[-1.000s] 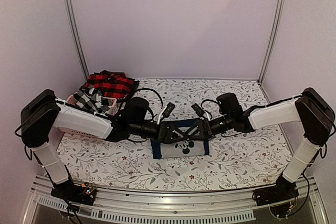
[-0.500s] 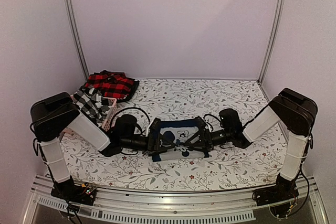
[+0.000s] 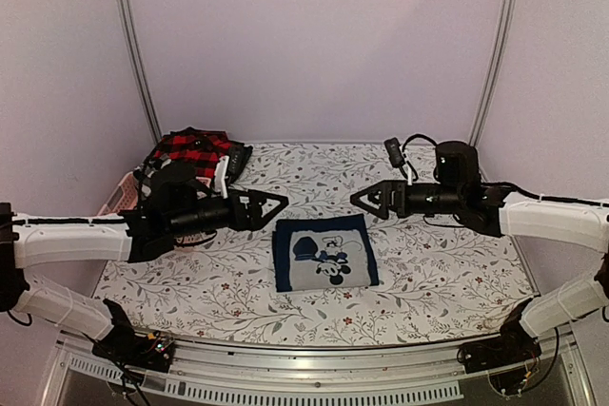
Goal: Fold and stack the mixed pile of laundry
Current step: Adjust the square-folded T-shirt at the center of the board.
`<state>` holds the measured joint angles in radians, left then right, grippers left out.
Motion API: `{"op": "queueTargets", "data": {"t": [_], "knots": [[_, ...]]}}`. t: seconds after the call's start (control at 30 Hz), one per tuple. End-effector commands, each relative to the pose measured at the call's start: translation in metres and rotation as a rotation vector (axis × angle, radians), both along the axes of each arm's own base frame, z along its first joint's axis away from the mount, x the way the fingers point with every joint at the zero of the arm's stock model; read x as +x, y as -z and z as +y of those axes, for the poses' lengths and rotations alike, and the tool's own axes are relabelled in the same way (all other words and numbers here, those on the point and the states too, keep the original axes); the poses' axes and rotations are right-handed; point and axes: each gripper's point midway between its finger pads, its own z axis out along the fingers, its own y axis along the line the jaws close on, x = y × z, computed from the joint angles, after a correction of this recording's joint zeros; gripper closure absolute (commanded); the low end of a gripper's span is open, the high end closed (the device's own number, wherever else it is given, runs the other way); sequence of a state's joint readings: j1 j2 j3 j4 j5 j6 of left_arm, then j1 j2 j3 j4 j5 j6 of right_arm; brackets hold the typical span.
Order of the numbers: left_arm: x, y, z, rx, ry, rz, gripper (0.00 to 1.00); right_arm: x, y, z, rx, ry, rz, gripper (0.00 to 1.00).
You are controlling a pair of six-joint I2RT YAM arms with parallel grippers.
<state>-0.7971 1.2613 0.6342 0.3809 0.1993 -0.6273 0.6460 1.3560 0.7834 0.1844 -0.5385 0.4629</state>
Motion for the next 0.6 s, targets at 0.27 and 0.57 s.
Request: {"op": "queueTargets", "data": {"t": [0.27, 0.57], "knots": [[-0.015, 0.055, -0.077, -0.076, 0.299, 0.25, 0.0, 0.0, 0.038, 0.022, 0.075, -0.16, 0.187, 0.01], [0.025, 0.143, -0.069, 0.016, 0.125, 0.474, 0.0, 0.028, 0.118, 0.047, 0.063, -0.161, 0.377, 0.01]]}}
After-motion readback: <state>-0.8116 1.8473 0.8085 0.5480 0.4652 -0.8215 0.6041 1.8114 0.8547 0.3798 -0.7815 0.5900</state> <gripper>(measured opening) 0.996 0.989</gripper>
